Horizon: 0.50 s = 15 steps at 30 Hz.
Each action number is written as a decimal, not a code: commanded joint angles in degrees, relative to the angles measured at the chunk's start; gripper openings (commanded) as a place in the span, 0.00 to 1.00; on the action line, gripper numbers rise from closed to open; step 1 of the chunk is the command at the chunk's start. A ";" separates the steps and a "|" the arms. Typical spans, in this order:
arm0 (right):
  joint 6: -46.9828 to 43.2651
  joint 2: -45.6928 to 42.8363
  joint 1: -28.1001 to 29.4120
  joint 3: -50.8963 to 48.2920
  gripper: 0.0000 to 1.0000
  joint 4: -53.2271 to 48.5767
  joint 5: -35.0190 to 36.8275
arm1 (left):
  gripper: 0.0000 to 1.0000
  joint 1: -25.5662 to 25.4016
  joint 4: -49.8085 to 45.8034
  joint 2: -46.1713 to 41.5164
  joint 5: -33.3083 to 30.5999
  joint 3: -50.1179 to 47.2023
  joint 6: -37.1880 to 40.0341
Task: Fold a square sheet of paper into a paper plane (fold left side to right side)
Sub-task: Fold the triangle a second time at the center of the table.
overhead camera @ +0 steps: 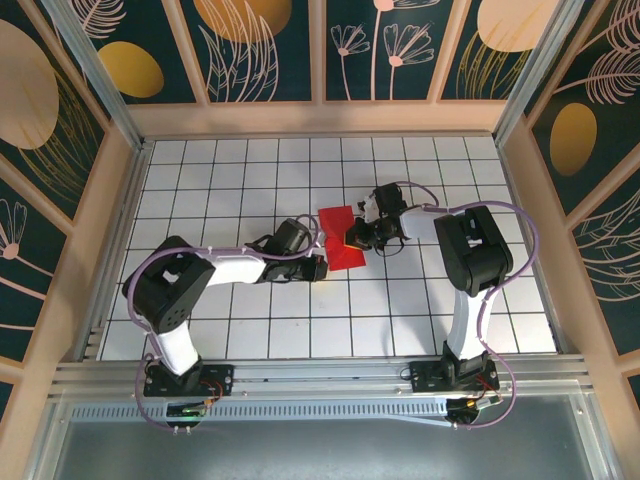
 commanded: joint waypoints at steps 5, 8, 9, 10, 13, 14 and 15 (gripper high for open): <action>2.57 -3.51 0.10 2.45 0.05 -0.58 -0.71 | 0.08 3.03 -1.94 -6.66 -4.93 1.67 -6.39; 2.92 -6.24 0.01 2.95 0.15 0.18 -0.17 | 0.22 4.64 -0.63 -7.45 -5.92 1.98 -9.15; 2.75 -7.23 -0.14 2.99 0.19 0.28 0.21 | 0.26 5.21 0.54 -7.39 -5.60 1.71 -10.16; 2.56 -8.13 -0.32 2.96 0.22 0.49 0.85 | 0.31 5.71 1.75 -7.08 -5.06 1.76 -10.83; 2.18 -10.54 -1.33 1.73 0.31 1.32 2.96 | 0.39 6.16 4.45 -4.93 -3.75 2.91 -11.66; 2.21 -11.28 -1.74 0.92 0.33 2.19 3.49 | 0.40 6.20 4.82 -4.05 -3.01 3.56 -11.40; 2.26 -12.18 -2.34 -0.04 0.36 3.18 4.06 | 0.42 6.15 5.09 -3.27 -2.11 4.48 -11.06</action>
